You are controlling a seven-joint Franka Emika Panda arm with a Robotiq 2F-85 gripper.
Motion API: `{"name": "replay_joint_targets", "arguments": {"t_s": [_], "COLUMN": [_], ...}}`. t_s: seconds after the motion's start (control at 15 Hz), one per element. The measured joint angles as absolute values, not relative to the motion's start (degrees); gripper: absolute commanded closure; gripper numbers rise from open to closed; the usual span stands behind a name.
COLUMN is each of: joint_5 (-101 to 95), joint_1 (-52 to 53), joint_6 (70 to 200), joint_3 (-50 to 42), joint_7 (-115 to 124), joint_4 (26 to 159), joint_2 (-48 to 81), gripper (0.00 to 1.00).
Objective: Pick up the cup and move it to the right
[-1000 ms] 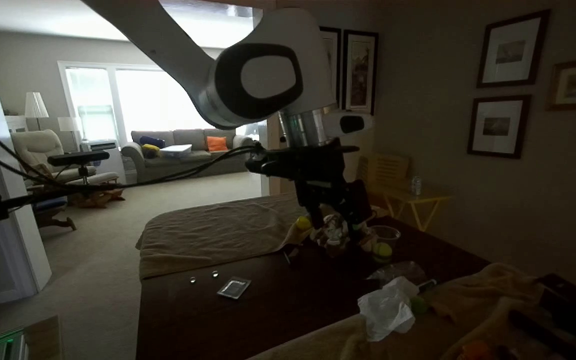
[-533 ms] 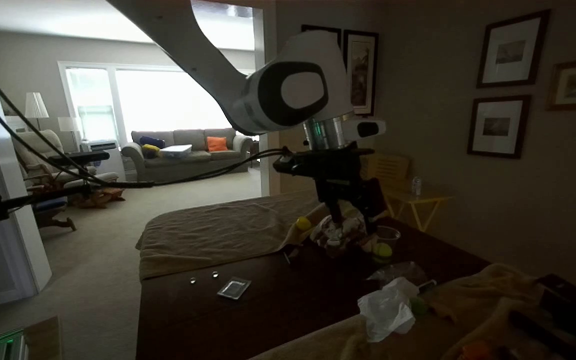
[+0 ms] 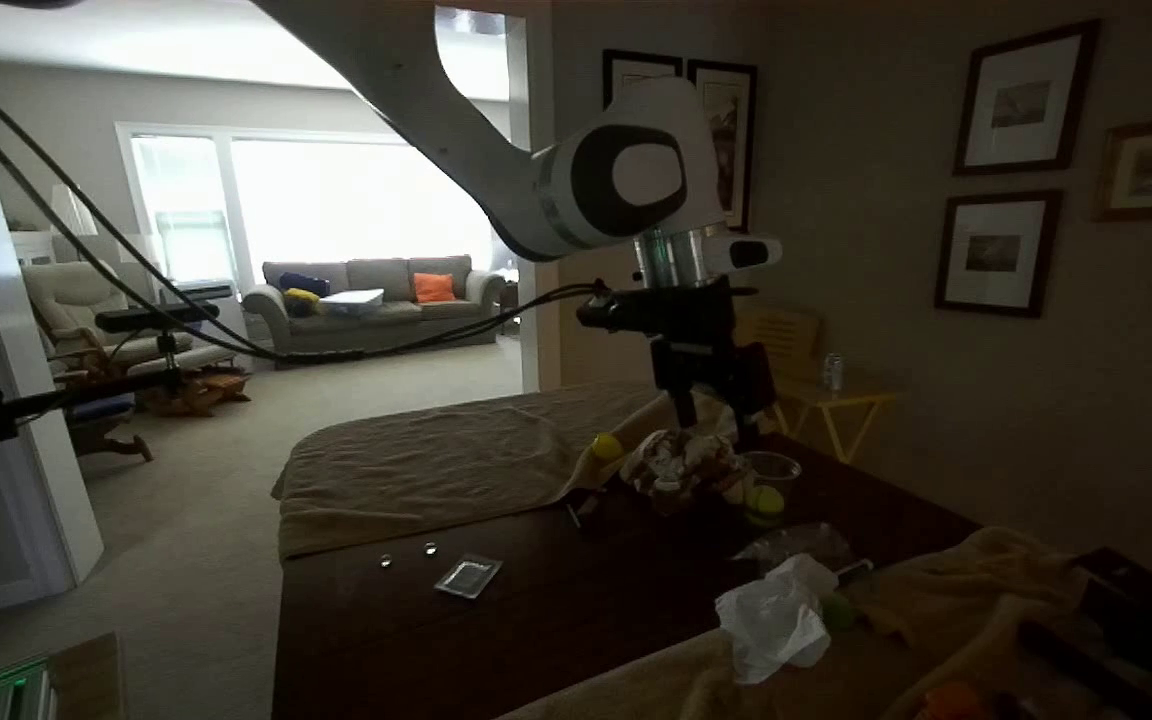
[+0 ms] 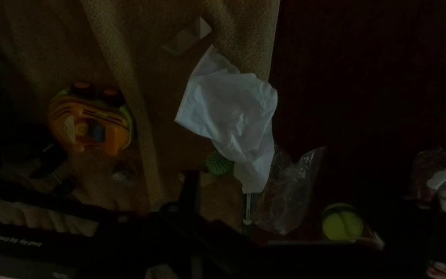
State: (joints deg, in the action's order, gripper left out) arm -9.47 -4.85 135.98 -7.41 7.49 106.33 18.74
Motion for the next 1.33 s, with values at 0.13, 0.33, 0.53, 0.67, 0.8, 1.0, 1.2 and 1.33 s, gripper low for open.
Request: {"name": "replay_joint_targets", "arguments": {"t_s": [0.13,0.33,0.53,0.67,0.8,1.0,1.2,1.33], "joint_5": [-9.5,-9.5,-9.5,-9.5,-9.6,-9.6,-9.6,-9.5], "joint_1": [-4.4,-4.3,-4.3,-4.3,-4.2,-3.6,-3.0,-2.7], "joint_6": [133.8,133.2,133.1,133.3,136.3,142.0,144.6,145.4], "joint_3": [-7.4,-7.4,-7.4,-7.4,-7.4,-7.4,-7.3,-7.3], "joint_7": [8.4,8.6,8.6,8.6,8.7,9.2,9.5,9.6], "joint_4": [103.7,102.5,102.5,102.5,102.5,101.3,97.9,94.8], "joint_2": [20.1,20.8,20.8,20.8,21.4,24.0,28.0,30.6], "gripper": [0.00,0.00,0.00,0.00,0.00,0.00,0.00,0.00]}}
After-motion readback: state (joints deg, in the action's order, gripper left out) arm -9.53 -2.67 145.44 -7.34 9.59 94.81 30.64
